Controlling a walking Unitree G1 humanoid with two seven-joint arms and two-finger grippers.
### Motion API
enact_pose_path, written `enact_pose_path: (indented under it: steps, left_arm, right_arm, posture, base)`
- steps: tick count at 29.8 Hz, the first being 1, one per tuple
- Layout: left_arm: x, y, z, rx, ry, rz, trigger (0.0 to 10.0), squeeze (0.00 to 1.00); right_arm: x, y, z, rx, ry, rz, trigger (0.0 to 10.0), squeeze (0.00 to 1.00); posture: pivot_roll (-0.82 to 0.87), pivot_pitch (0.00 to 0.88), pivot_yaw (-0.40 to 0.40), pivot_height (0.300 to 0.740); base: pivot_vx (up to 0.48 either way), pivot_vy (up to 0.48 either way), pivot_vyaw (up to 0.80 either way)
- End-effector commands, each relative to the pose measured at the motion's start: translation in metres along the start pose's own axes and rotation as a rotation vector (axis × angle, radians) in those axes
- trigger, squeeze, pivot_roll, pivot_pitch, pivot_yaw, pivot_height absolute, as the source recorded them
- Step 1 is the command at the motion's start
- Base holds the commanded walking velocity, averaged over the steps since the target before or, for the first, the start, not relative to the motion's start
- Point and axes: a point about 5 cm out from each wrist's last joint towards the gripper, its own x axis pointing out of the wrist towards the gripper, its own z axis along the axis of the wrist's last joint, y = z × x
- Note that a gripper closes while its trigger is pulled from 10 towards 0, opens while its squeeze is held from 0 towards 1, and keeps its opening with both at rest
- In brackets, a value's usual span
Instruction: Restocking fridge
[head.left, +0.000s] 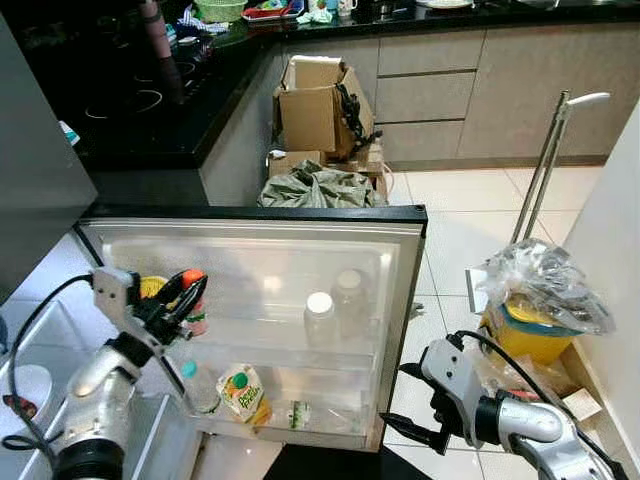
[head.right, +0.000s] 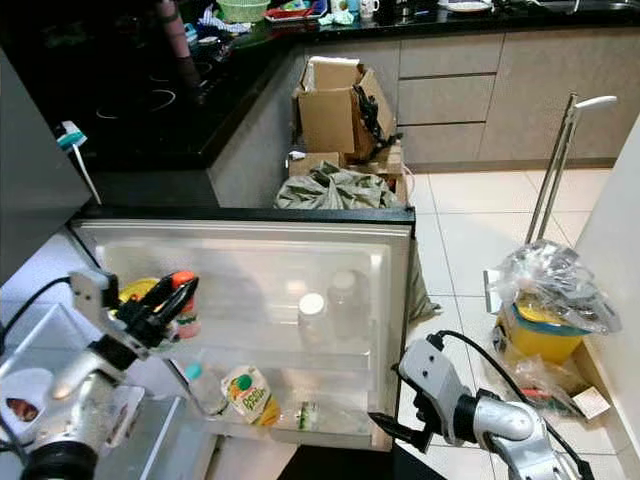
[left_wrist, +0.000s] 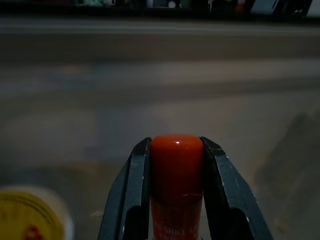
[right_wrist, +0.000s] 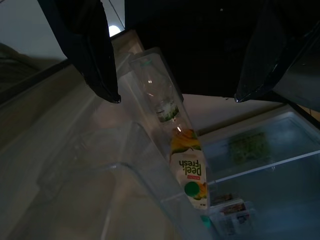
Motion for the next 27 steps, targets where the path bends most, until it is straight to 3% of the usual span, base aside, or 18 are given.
enact_pose_path:
  steps: [1,18,27]
  left_arm:
    - [0.003,-0.003,-0.005,0.028,0.001,0.040,10.0,0.00]
    - [0.032,-0.036,-0.022,0.030,-0.044,0.137,10.0,0.00]
    - [0.025,-0.044,-0.044,0.092,0.076,0.159,10.0,0.00]
  right_arm:
    - [0.003,0.003,0.004,-0.012,-0.004,0.015,10.0,0.00]
    - [0.002,0.006,0.007,-0.012,-0.009,0.019,10.0,0.00]
    - [0.003,0.011,0.007,-0.005,-0.014,0.018,10.0,0.00]
  posture:
    - [-0.15,0.040,0.086,0.740]
    - [-0.16,0.053,0.082,0.740]
    - [-0.16,0.063,0.093,0.740]
  base:
    - [0.000,0.000,0.00]
    - [0.000,0.000,0.00]
    - [0.000,0.000,0.00]
